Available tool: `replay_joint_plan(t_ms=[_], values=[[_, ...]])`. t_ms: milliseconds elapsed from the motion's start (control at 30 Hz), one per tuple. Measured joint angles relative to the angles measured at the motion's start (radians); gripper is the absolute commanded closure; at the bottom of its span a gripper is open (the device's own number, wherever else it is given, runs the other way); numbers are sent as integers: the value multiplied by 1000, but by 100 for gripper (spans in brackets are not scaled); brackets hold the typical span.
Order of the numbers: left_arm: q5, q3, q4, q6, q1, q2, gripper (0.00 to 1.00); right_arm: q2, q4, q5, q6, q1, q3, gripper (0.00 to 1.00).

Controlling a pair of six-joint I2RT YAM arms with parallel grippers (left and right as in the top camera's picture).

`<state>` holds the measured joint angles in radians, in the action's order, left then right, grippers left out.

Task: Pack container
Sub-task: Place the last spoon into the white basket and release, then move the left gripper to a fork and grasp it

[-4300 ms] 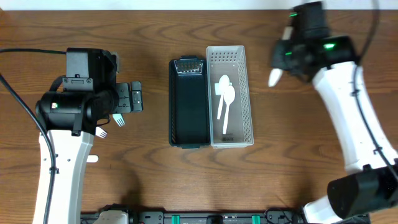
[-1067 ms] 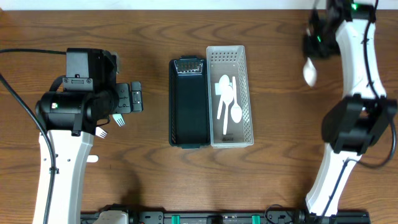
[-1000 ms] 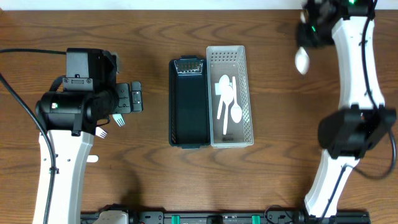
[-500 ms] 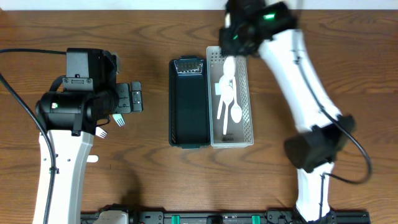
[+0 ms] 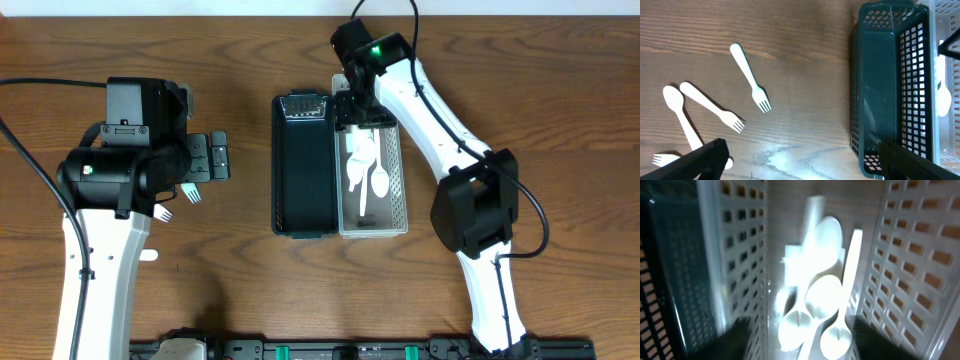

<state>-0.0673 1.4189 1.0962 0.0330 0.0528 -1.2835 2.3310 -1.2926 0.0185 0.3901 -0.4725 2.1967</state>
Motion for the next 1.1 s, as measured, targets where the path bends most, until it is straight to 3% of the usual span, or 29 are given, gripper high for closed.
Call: replay_joint_plan(t_ms=[200, 300, 667, 867, 1100], values=[[0, 0, 7, 0, 0, 0, 2, -25, -31, 0, -59, 34, 128, 11], [0, 3, 52, 0, 0, 0, 2, -85, -49, 0, -81, 89, 191, 1], [78, 105, 74, 130, -86, -27, 2, -341, -169, -29, -111, 540, 251, 1], [82, 104, 57, 198, -172, -261, 2, -325, -220, -7, -123, 689, 246, 1], [54, 100, -30, 215, -200, -540, 2, -323, -229, 11, -179, 707, 244, 1]])
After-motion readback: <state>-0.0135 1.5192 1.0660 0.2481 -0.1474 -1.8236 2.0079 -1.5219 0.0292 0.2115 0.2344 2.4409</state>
